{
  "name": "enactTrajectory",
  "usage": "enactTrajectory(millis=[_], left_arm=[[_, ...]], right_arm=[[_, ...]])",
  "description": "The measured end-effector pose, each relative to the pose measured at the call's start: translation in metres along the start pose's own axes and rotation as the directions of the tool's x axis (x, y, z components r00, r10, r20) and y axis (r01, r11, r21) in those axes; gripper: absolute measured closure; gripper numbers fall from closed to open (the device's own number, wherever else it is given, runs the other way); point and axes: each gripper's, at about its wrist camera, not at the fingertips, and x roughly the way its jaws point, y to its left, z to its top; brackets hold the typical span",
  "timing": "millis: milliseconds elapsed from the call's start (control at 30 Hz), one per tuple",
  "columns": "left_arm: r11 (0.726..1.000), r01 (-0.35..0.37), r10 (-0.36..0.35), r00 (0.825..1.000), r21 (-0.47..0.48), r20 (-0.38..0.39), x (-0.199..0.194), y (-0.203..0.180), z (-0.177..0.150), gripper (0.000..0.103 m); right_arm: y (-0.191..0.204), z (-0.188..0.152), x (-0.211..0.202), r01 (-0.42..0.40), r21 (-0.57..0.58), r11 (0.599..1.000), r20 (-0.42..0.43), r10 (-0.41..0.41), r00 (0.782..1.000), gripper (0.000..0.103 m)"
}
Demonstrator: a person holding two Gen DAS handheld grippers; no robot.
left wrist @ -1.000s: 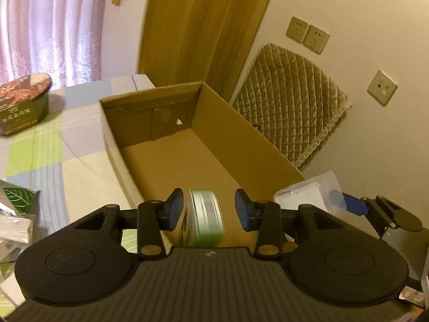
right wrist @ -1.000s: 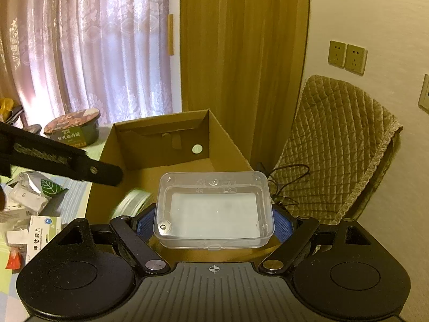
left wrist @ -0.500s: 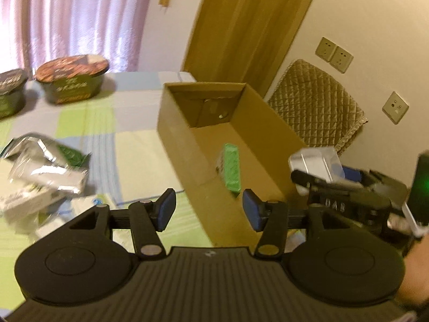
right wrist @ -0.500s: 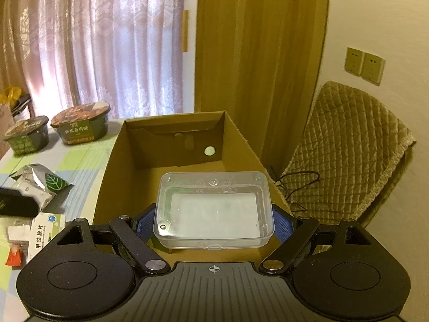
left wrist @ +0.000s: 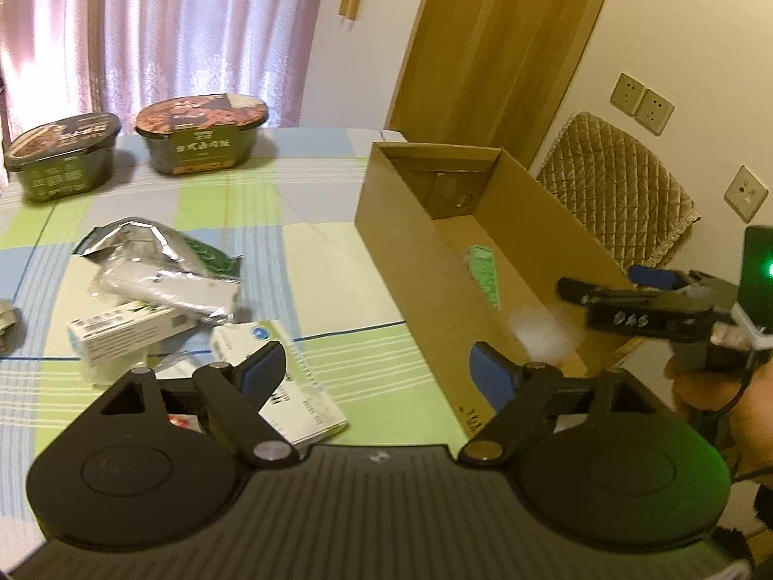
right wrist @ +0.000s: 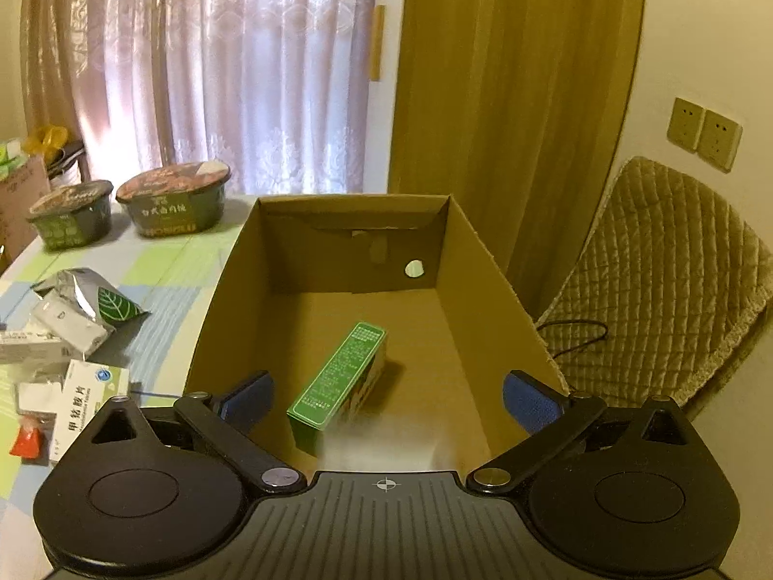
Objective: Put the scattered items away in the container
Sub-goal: 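Release the clear plastic box into the cardboard box with the right tool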
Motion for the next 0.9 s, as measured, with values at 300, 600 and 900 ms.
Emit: enactTrajectory(millis=[300, 600, 900], left_arm=[[0.992, -0.126, 0.125, 0.99, 0.022, 0.058, -0.046, 0.033, -0.034, 0.022], [0.978, -0.208, 0.209, 0.977, -0.02, 0.032, -0.104, 0.07, -0.074, 0.022], [0.968, -0.248, 0.248, 0.969, -0.038, 0.002, -0.14, 0.089, -0.098, 0.019]], right_arm=[[0.011, -0.004, -0.062, -0.006, 0.071, 0.997, 0.092, -0.001, 0.996, 0.0], [0.071, -0.029, -0.121, -0.128, 0.104, 0.986, 0.109, 0.117, 0.987, 0.0], [0.117, -0.052, -0.139, -0.217, 0.105, 0.971, 0.028, 0.215, 0.976, 0.0]])
